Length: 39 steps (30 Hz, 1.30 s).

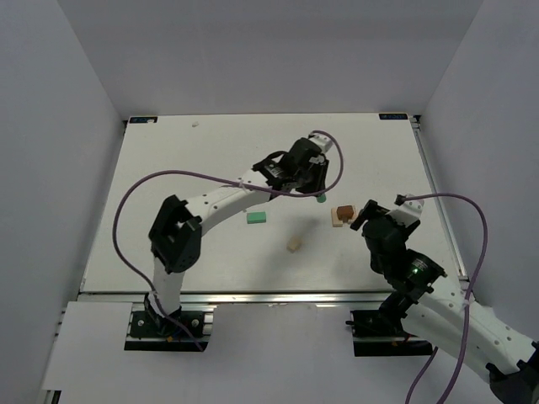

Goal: Build the wood block tower

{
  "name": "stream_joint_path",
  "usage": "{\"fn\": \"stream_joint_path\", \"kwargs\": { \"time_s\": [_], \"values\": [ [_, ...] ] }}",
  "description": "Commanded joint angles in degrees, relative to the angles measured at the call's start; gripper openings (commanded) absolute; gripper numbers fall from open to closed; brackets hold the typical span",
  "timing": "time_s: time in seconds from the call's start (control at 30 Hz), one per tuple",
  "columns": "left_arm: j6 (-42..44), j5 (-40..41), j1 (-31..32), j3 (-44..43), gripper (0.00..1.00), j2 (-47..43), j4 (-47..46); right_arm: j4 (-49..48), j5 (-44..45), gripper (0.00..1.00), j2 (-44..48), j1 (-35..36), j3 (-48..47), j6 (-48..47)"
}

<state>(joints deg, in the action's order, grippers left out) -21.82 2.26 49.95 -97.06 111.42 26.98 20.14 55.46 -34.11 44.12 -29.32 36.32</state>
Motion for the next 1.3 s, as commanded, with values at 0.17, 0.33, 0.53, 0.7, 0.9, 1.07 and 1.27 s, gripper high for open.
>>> {"fn": "stream_joint_path", "kwargs": {
  "time_s": [0.17, 0.33, 0.53, 0.7, 0.9, 1.07, 1.27],
  "values": [
    [6.7, 3.0, 5.0, -25.9, 0.00, 14.2, 11.3, 9.8, -1.1, 0.89, -4.8, -14.7, -0.7, 7.9],
    [8.7, 2.7, 6.6, -30.0, 0.00, 16.9, 11.2, 0.7, -5.9, 0.89, -0.9, -23.1, 2.9, 2.1],
    [10.5, 4.5, 7.4, -37.5, 0.00, 22.0, 14.8, -0.5, -16.2, 0.90, -3.6, -33.3, 5.1, -1.4],
    [11.4, 3.5, 7.9, -37.9, 0.00, 23.1, 14.6, -2.4, -19.4, 0.89, -2.2, -35.8, 6.4, -3.3],
    [13.8, 6.7, 9.1, -37.5, 0.00, 24.3, 15.2, -1.3, -18.0, 0.89, 0.5, -35.9, 6.8, -2.4],
    [14.4, 4.4, 9.1, -37.3, 0.00, 25.0, 14.3, -1.2, -17.7, 0.89, 2.3, -36.0, 7.2, -2.3],
    [14.3, 4.9, 9.1, -37.0, 0.00, 25.8, 12.9, -1.8, -18.4, 0.89, 2.6, -36.0, 7.3, -2.9]
  ]
}}
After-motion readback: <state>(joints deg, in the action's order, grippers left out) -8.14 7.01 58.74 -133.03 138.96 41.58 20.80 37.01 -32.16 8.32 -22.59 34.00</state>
